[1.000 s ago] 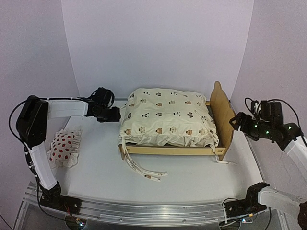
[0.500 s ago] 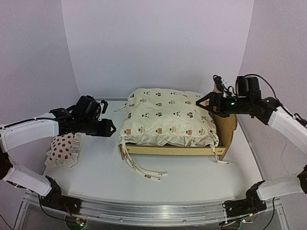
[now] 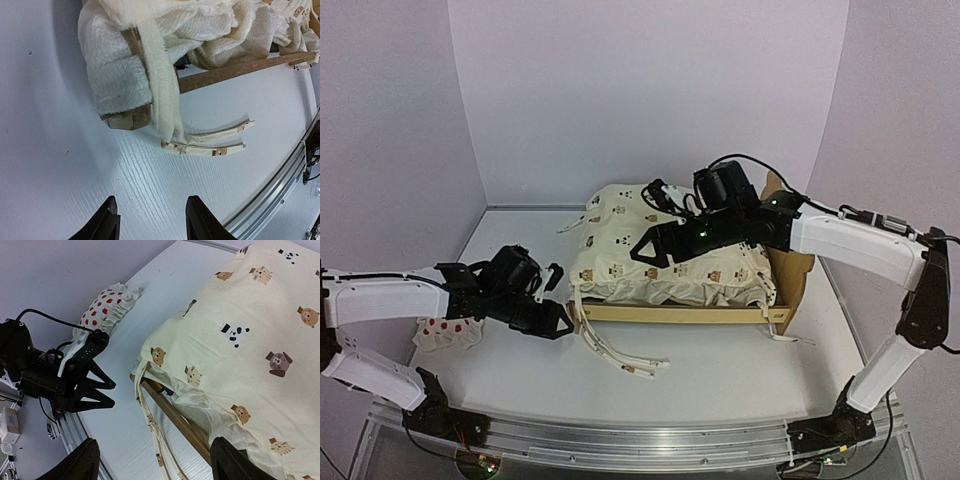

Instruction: Set up the pet bed

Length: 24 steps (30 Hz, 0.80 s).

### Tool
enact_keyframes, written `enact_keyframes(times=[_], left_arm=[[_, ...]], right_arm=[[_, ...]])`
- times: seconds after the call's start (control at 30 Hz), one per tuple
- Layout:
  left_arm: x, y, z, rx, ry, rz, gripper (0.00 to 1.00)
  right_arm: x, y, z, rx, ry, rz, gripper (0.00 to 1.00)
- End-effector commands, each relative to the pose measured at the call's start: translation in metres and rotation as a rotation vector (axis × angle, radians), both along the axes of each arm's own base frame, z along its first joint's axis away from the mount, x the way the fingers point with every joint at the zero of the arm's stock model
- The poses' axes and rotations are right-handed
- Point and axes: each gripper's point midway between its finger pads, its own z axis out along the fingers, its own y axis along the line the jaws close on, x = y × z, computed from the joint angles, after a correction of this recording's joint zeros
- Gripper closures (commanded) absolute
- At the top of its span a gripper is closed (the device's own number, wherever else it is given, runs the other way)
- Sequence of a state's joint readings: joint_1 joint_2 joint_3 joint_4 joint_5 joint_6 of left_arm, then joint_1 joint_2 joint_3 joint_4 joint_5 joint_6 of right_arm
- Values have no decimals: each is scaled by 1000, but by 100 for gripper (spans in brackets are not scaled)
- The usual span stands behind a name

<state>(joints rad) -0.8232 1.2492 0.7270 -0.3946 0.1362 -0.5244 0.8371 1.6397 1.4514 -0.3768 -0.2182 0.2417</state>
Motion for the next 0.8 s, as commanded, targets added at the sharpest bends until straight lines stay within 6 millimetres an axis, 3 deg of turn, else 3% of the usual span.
enact_keyframes(times=[0.0, 0.23, 0.77], left_arm=[[3, -21, 1, -94, -22, -37, 55], [13, -28, -8, -87, -44, -33, 57], [34, -40, -15, -67, -76, -11, 65]], right_arm=[[12, 7, 2, -15, -36, -18, 23], [13, 10, -14, -40, -10, -20, 24], [12, 8, -23, -60, -6, -16, 25]])
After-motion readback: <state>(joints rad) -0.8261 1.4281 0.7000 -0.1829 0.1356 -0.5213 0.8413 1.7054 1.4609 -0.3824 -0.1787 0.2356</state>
